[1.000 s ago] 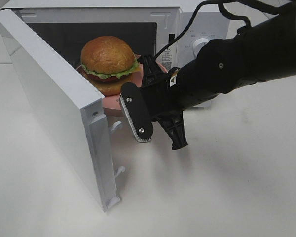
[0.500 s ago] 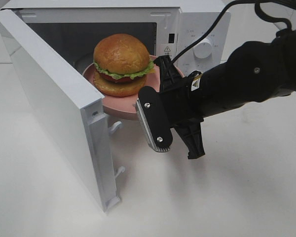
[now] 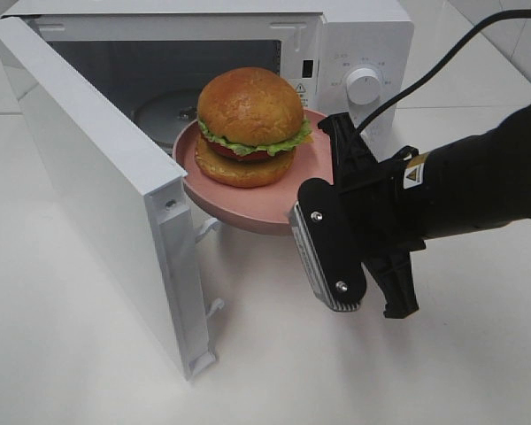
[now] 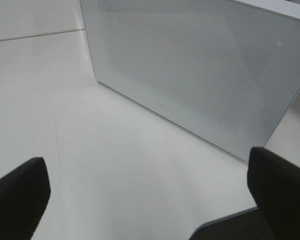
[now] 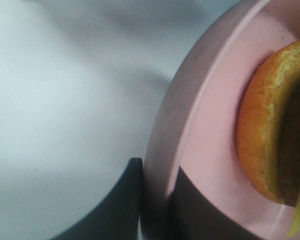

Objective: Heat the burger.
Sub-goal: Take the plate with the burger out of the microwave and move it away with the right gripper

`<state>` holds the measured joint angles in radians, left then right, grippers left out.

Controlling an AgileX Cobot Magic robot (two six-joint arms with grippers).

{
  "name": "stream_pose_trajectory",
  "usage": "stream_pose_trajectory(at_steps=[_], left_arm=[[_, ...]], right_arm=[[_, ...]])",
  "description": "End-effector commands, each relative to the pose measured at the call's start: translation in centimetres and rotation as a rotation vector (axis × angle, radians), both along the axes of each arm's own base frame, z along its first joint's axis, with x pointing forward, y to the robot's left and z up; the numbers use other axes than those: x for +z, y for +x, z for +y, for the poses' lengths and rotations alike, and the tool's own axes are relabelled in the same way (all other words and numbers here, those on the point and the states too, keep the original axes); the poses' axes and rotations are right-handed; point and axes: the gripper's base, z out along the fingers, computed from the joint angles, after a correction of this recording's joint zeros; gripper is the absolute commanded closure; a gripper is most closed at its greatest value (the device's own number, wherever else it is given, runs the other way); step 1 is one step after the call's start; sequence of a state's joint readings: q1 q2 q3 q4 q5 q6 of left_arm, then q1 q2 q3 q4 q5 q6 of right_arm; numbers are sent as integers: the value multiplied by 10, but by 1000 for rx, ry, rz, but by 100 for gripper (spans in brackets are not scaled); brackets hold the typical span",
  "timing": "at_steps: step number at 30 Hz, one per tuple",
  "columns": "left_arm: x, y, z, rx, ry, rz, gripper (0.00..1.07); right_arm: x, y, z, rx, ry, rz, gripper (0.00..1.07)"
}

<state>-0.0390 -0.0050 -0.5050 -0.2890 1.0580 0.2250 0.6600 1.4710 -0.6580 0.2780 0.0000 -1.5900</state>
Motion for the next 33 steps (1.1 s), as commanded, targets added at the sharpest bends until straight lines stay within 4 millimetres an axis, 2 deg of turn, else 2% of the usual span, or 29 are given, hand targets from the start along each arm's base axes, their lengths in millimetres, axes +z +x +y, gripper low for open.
stream_pose_trajectory(at_steps=[1,21,33], left_arm=[[0,-2,0,8,-7,-27,4],[0,-2,0,8,-7,-27,4],[0,-2,0,8,-7,-27,4]], right_arm=[[14,-3,-6,-16,51,-89,107],[18,-52,-41,-46,97,-55,107],[30,-81,-63,-53,97,-32,106]])
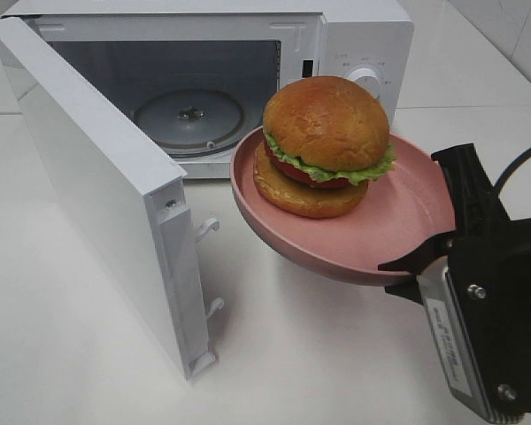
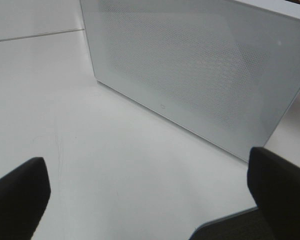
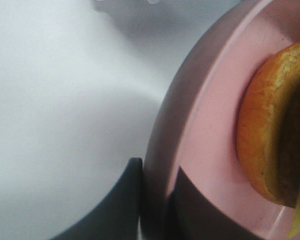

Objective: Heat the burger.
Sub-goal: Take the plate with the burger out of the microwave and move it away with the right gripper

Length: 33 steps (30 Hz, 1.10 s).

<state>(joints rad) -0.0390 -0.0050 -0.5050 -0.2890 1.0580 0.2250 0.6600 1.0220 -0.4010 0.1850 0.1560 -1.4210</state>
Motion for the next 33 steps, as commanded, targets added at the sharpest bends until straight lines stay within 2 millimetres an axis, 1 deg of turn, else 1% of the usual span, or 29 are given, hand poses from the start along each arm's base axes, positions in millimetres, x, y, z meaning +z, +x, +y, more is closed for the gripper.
stream_pose_trajectory(at_steps=[1,2,5,7,8,12,13,15,18,19,21,23,26,28,31,33], left_arm=[[0,-2,0,8,-7,-27,4],[0,-2,0,8,-7,-27,4],[0,-2,0,8,-7,-27,4],[0,-2,0,8,-7,-27,4],[0,-2,0,8,-7,-27,4],[0,-2,0,8,-7,-27,4],[0,-2,0,8,-7,-27,4],[0,-2,0,8,-7,-27,4],[0,-2,0,8,-7,-27,4],[0,-2,0,8,-7,-27,4],[0,-2,0,8,-7,-27,4],[0,-2,0,8,-7,-27,4],[0,-2,0,8,-7,-27,4],[0,-2,0,8,-7,-27,4],[0,-2,0,8,-7,-27,4],[0,-2,0,8,-7,-27,4]], right_arm=[[11,-4,-6,-16,16,-42,106],[14,-9,-11,-25,1,-35,106],[16,-13,-15,-52,4,-21,106],[20,-18,-22,-97,17,-11,106],[20,-18,-22,-97,17,-11,106],[23,-26,-36,-176,-28,4,106],[23,-26,-36,-176,-28,4,106],[23,-28,-47,-283,-53,26,106],[23,-28,-49,-307,-64,31,106],[22,-28,-53,-369,-79,47,106],[21,-28,-55,-394,-85,54,106],[20,-28,-62,-521,-81,77,106],[20,-28,-64,-549,-78,79,106],[20,-27,-70,-679,-58,85,106],[21,-26,-72,-711,-48,83,106],[23,-24,-79,-833,-38,48,106]])
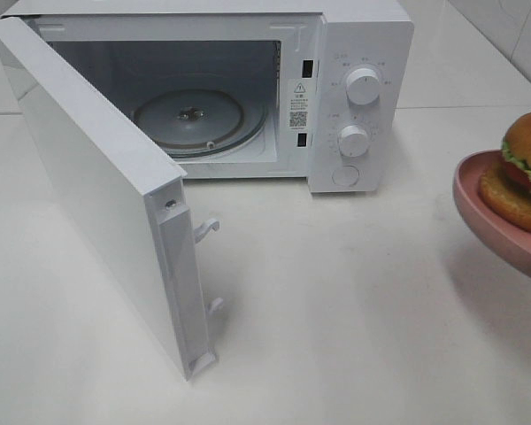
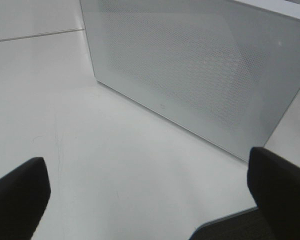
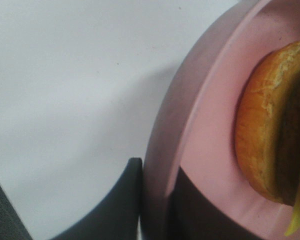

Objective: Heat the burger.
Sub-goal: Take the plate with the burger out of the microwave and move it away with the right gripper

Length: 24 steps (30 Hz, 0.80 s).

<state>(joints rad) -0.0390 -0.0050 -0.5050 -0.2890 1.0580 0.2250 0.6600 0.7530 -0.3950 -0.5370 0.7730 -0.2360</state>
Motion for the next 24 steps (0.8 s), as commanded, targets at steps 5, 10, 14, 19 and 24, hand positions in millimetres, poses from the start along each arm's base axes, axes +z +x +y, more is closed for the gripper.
stream_pose_trajectory(at_steps=[5,10,14,19,24], left_arm=[[0,-2,0,8,-7,-27,4],[0,-2,0,8,-7,-27,4],[0,-2,0,8,-7,-27,4],[0,-2,0,8,-7,-27,4],[0,-2,0,8,-7,-27,4]], right_arm=[[9,8,-13,-192,-41,-116,106],[7,12,-16,-301,-64,-124,106],[5,16,-17,-381,-70,-141,106],[0,25,-15,-492,-73,-162,106],[-5,28,-14,-538,-94,-157,106]])
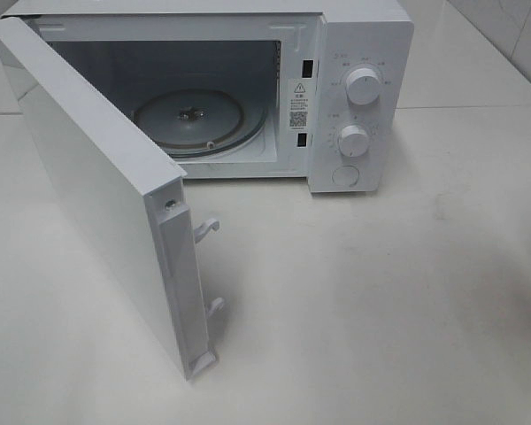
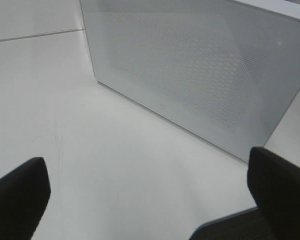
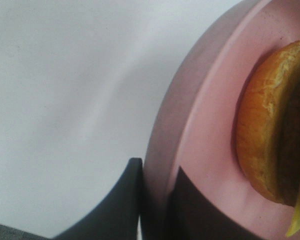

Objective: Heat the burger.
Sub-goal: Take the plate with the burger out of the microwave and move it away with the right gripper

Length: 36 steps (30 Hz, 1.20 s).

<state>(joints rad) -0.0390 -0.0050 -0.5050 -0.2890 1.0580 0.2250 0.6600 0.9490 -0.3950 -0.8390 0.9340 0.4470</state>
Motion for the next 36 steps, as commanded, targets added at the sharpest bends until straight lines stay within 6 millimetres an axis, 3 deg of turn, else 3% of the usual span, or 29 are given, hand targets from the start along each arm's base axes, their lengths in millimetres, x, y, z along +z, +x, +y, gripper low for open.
stream_pose_trajectory(at_steps=[1,18,27,36], left_arm=[[0,-2,0,8,-7,-27,4],[0,-2,0,8,-7,-27,4],[0,-2,0,8,-7,-27,4],[0,-2,0,8,-7,-27,4]], right_arm=[[3,9,-2,-39,-76,-44,106],[-29,33,13,-316,-49,-91,103],[-62,50,25,-431,-104,-74,102],[-95,56,32,-436,-115,-28,100]])
